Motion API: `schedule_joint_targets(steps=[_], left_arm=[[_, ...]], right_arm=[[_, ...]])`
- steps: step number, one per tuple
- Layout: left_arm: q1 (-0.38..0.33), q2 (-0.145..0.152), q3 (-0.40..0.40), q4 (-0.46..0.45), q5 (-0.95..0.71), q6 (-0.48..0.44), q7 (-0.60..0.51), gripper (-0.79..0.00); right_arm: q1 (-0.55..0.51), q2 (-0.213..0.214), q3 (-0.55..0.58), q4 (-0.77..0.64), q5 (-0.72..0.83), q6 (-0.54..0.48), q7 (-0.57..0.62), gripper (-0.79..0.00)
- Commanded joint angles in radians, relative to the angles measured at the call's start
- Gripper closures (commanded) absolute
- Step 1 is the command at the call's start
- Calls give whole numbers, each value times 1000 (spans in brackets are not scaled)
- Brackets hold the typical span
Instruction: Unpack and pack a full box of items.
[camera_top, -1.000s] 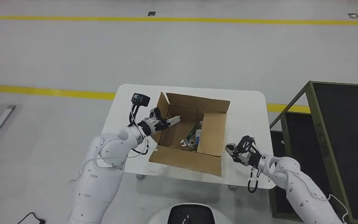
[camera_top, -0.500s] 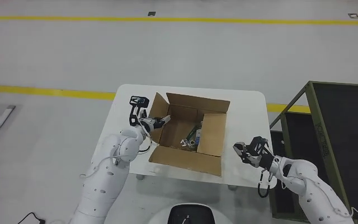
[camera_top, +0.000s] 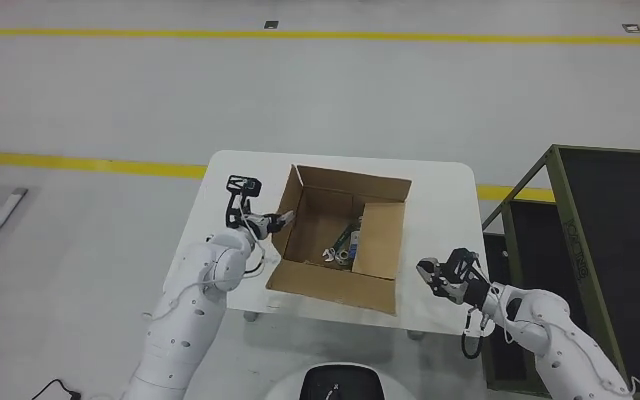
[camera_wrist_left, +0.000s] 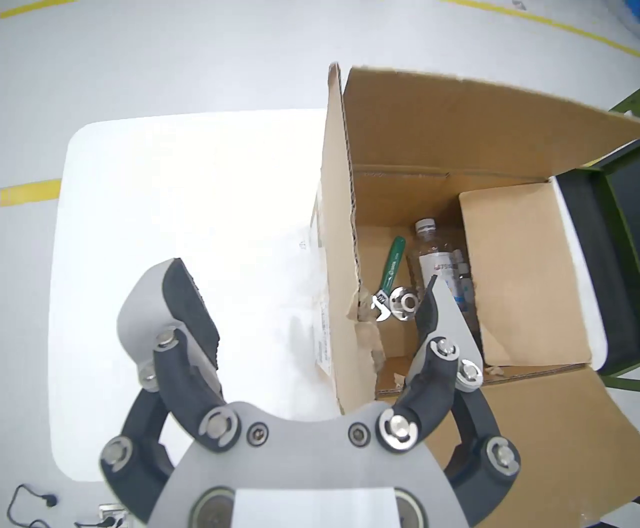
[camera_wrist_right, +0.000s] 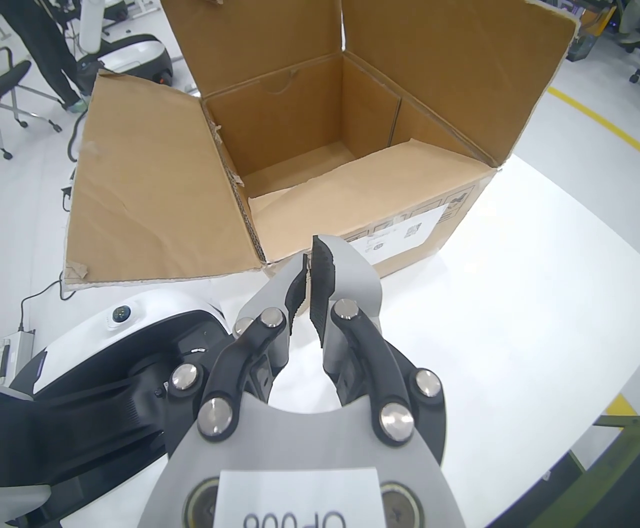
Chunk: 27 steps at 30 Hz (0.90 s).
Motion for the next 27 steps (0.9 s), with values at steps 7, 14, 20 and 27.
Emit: schedule_joint_targets(steps=[7, 14, 20, 27], left_arm=[[-20, -3, 12, 48, -77, -44, -57, -296], [-18, -1, -13, 61, -186, -72, -86, 0], [-11, 6, -52, 40, -264, -81, -120, 0], [6, 14, -90, 17, -352, -75, -160, 0]], right_arm=[[0, -1, -1, 4, 4, -2, 5, -68], [-3, -3, -5, 5, 5, 1, 9, -58], [1, -4, -8, -2, 12, 0, 12, -62], [4, -6, -12, -2, 8, -2, 8, -62]])
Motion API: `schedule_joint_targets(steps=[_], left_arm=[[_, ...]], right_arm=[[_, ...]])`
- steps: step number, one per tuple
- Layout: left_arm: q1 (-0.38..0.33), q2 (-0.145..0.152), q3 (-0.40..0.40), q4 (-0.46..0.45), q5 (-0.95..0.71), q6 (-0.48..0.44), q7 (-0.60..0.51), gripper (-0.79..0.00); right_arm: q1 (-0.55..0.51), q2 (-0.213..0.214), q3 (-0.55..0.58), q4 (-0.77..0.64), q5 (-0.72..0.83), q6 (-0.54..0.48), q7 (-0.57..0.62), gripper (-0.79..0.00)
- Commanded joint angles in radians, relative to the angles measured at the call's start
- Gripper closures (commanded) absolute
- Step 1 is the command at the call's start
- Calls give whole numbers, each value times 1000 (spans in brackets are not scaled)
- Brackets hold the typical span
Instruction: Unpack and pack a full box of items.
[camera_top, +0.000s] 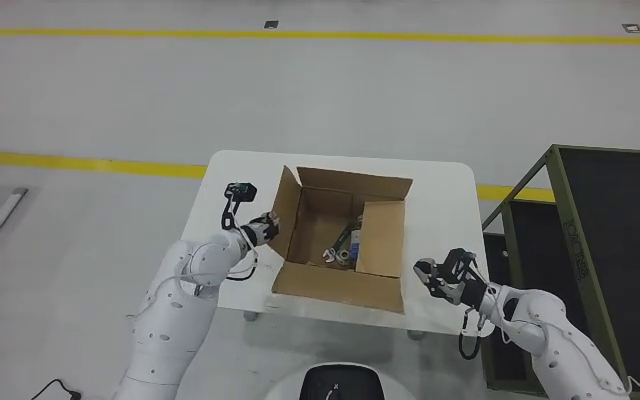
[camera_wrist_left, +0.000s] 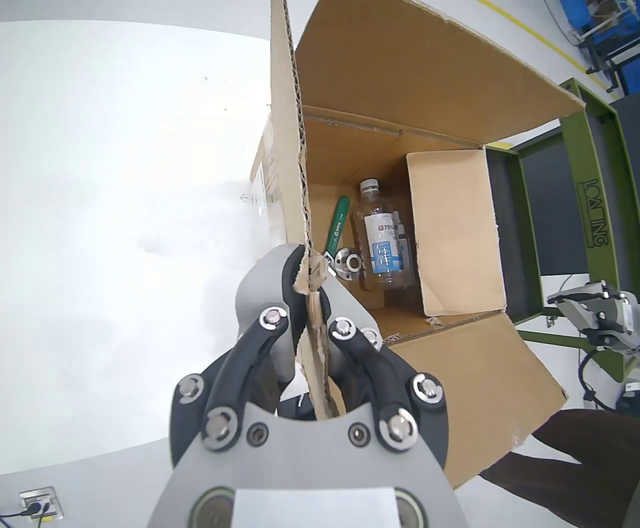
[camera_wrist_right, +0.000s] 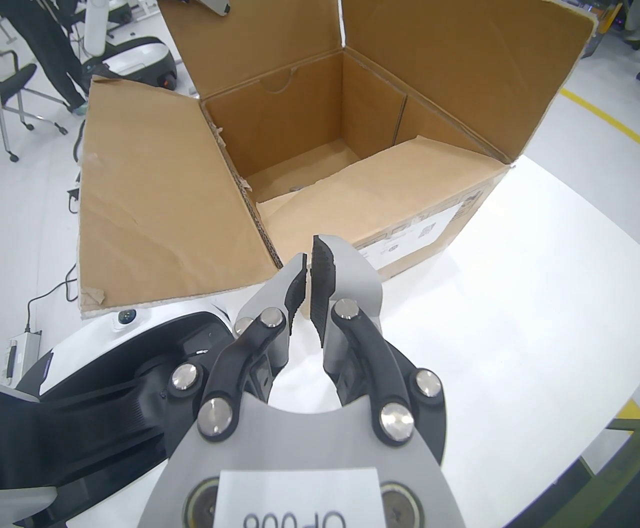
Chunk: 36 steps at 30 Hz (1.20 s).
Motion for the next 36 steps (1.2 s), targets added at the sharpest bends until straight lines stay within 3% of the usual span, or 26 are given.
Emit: schedule_joint_targets(steps=[1, 7, 21, 27, 36], left_arm=[[4, 2, -7, 0, -18, 2, -8, 0], [21, 3, -31, -1, -181, 3, -39, 0], [72, 30, -61, -46, -210, 6, -163, 0], [94, 41, -81, -63, -226, 6, -183, 0], [88, 59, -106, -72, -295, -64, -235, 0]], right_arm=[[1, 0, 0, 1, -2, -3, 0, -62], [-6, 1, 16, -2, 7, -3, -12, -46], [-50, 21, 142, -89, -12, 1, 4, -52], [-65, 22, 151, -112, -3, 3, 11, -55], [-65, 20, 142, -115, 7, 2, 14, -49]])
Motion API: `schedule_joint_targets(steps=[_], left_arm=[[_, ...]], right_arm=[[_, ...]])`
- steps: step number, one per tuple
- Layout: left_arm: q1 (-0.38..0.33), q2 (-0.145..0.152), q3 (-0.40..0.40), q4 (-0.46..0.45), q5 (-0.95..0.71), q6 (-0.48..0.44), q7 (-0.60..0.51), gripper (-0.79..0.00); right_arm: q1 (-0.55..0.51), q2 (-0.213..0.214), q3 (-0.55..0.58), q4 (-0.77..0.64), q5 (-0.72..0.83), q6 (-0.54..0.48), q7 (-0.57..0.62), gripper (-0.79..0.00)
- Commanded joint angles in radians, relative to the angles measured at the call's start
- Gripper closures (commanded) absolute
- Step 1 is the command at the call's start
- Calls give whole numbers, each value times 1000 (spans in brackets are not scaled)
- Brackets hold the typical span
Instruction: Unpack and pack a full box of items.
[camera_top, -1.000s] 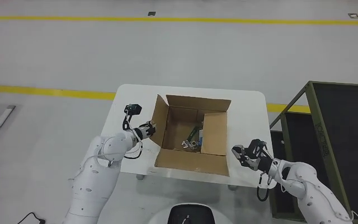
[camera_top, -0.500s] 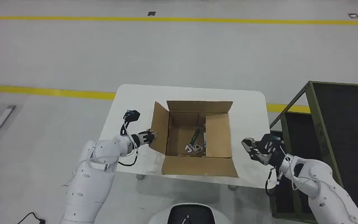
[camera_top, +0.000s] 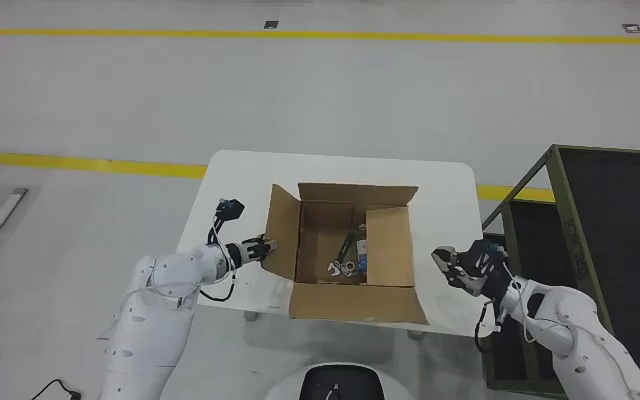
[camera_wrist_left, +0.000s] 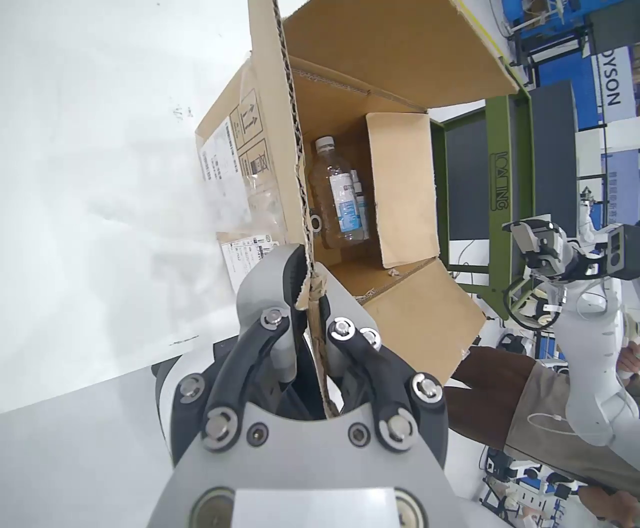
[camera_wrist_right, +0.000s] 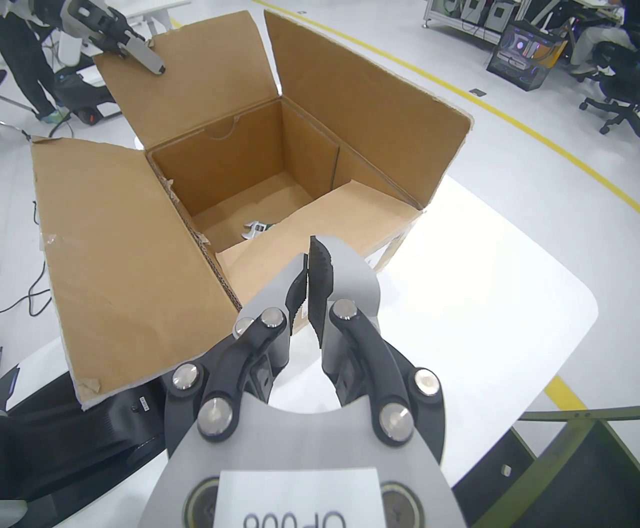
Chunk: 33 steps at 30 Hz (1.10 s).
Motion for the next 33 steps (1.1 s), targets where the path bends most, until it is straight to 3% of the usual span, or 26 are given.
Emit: schedule_joint_targets(steps=[1, 9, 26, 27, 28, 29, 30, 33], left_arm=[[-5, 4, 3, 4, 2, -12, -14, 0], [-23, 13, 17, 27, -53, -41, -36, 0], [-60, 16, 41, 180, -190, 47, 75, -15], [-61, 16, 39, 186, -201, 50, 76, -185], [-63, 18, 38, 193, -200, 54, 76, -302], [-65, 20, 40, 195, -190, 58, 75, -489], [-66, 20, 41, 196, -194, 60, 74, -785], [-72, 24, 46, 203, -179, 73, 73, -785]], right_arm=[[1, -1, -3, 0, 0, 0, 1, -49], [-2, -1, -5, 9, -2, -2, 6, -46], [-2, -4, -17, 17, 0, 0, 4, -46], [-2, -4, -17, 18, 0, 0, 4, -46], [-2, -4, -17, 18, 0, 0, 3, -49], [-2, -4, -17, 18, 1, 0, 3, -55], [-2, -5, -17, 18, 1, 0, 2, -62], [-2, -5, -17, 19, 1, 0, 2, -62]])
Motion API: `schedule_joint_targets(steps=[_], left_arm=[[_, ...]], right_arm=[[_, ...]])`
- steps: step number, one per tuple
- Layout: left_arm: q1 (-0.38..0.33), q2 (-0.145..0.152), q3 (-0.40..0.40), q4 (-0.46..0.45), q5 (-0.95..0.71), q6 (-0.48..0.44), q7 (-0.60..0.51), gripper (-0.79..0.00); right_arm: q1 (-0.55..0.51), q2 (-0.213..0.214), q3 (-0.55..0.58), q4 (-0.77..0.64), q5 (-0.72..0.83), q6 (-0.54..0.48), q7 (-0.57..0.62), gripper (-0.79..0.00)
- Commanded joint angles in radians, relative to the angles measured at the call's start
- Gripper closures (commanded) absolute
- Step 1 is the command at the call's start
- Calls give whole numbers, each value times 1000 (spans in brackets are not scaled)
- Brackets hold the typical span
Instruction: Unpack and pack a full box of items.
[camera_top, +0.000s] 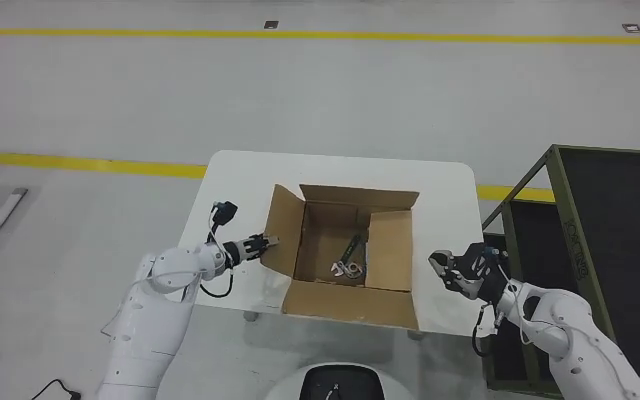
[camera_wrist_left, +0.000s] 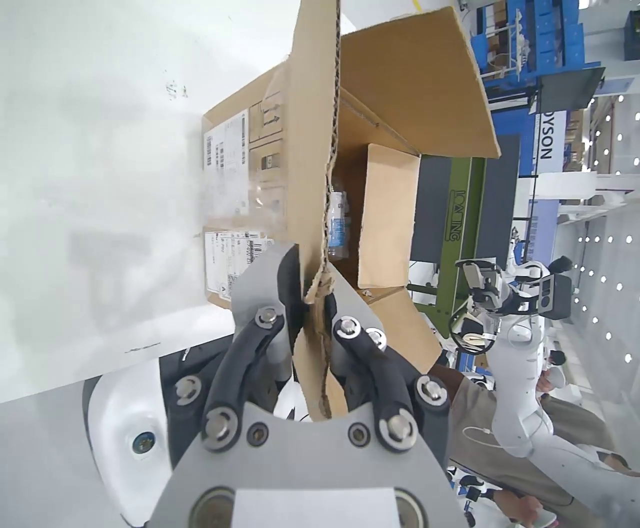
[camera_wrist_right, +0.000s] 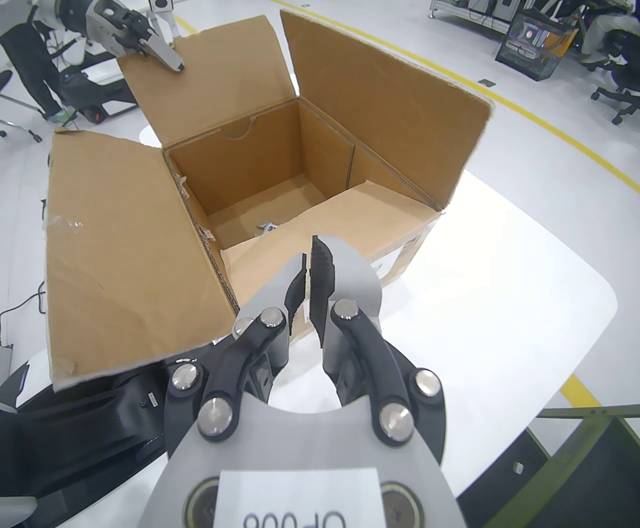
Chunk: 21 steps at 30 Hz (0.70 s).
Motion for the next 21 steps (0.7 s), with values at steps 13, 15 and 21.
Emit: schedule_joint_targets(steps=[13, 15, 21], left_arm=[[-22, 22, 93, -74, 375, 98, 23, -785], [-24, 24, 104, -82, 419, 105, 24, -785], [-27, 31, 128, -94, 530, 146, 12, -785]], right_arm=[[4, -2, -5, 4, 5, -1, -4, -77], [5, -2, -6, 6, 3, -1, -3, -77], [8, -3, -6, 10, 1, -2, -3, -77]])
